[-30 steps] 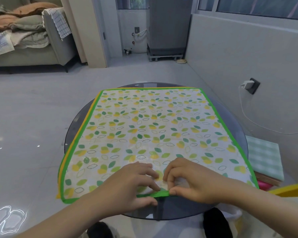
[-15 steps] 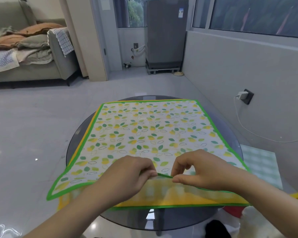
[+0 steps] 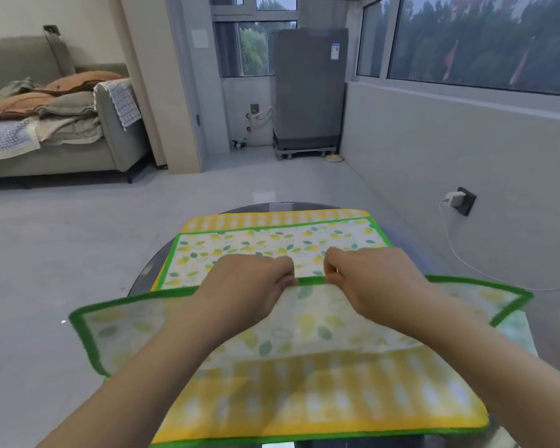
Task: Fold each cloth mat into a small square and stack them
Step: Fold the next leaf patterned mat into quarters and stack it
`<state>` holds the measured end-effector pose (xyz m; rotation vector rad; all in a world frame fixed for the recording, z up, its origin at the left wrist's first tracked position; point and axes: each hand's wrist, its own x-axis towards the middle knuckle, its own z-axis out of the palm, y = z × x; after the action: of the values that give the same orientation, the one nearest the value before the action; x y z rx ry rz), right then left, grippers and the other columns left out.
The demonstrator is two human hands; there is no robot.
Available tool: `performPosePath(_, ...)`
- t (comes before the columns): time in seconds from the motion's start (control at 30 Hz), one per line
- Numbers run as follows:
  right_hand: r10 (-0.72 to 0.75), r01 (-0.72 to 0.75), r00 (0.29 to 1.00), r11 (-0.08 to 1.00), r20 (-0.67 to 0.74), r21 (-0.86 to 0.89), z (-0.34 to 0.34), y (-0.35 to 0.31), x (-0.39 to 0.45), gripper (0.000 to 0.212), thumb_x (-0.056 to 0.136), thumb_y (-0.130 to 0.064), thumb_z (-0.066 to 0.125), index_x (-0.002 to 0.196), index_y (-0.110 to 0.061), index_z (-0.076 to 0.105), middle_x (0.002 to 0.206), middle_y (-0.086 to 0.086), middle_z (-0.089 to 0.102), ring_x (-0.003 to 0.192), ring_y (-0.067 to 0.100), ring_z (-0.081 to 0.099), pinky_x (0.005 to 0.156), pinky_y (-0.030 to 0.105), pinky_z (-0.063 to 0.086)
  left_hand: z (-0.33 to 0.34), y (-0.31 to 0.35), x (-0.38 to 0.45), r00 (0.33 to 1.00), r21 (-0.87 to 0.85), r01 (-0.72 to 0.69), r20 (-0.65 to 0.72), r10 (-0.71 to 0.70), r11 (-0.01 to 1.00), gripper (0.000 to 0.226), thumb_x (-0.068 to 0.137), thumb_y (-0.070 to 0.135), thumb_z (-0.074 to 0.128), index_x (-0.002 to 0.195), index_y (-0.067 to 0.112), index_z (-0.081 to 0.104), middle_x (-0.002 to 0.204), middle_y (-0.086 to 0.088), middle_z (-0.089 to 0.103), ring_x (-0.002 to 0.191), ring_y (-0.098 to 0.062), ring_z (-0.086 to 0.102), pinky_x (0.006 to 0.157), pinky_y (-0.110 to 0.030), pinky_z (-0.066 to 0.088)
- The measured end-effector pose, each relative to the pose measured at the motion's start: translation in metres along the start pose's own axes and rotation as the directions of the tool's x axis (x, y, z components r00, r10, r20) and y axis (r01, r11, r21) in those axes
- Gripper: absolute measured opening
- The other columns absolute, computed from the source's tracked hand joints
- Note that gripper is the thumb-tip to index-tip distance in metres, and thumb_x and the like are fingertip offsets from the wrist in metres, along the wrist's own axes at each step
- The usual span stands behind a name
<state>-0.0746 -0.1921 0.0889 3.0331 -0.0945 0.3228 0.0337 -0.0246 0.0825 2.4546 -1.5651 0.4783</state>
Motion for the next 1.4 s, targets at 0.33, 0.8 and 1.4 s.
performPosePath(0.33,0.099,-0.091,0.99,0.993,-0.102,0.08,0.08,0.023,0.081,0.013,0.1,-0.025,0.032,0.091,-0.019,0.04,0.079,0.0,0.054,0.069,0.023,0.042,0.061,0.03,0.018,0.076,-0.049,0.027,0.98,-0.007,0.188,-0.06,-0.188,0.982,0.041,0.087,0.034,0.034,0.104,0.017,0.067,0.09,0.0,0.065,0.083,-0.024,0.063,0.076,-0.039,0.047)
performPosePath(0.8,0.134,-0.082,0.96,0.974,-0.247,0.212,0.157,0.031,0.097,0.007,0.081,-0.018,0.067,0.076,-0.015,0.063,0.07,0.001,0.062,0.066,0.027,0.057,0.062,0.029,0.032,0.126,-0.01,0.0,0.902,-0.111,0.213,0.403,-0.152,0.971,0.087,0.069,0.057,-0.012,0.15,0.029,0.001,0.158,-0.005,-0.012,0.145,-0.018,-0.016,0.117,-0.04,-0.012)
performPosePath(1.4,0.136,-0.193,0.963,0.952,0.234,0.238,0.146,0.03,0.022,0.083,0.072,-0.073,-0.015,0.147,-0.04,0.001,0.156,-0.014,-0.004,0.144,0.007,-0.009,0.113,0.026,-0.011,0.138,-0.011,-0.01,0.906,-0.099,0.236,0.381,-0.182,0.967,0.079,0.073,0.063,-0.012,0.147,0.036,-0.013,0.155,0.005,-0.023,0.141,-0.009,-0.026,0.117,-0.038,-0.014)
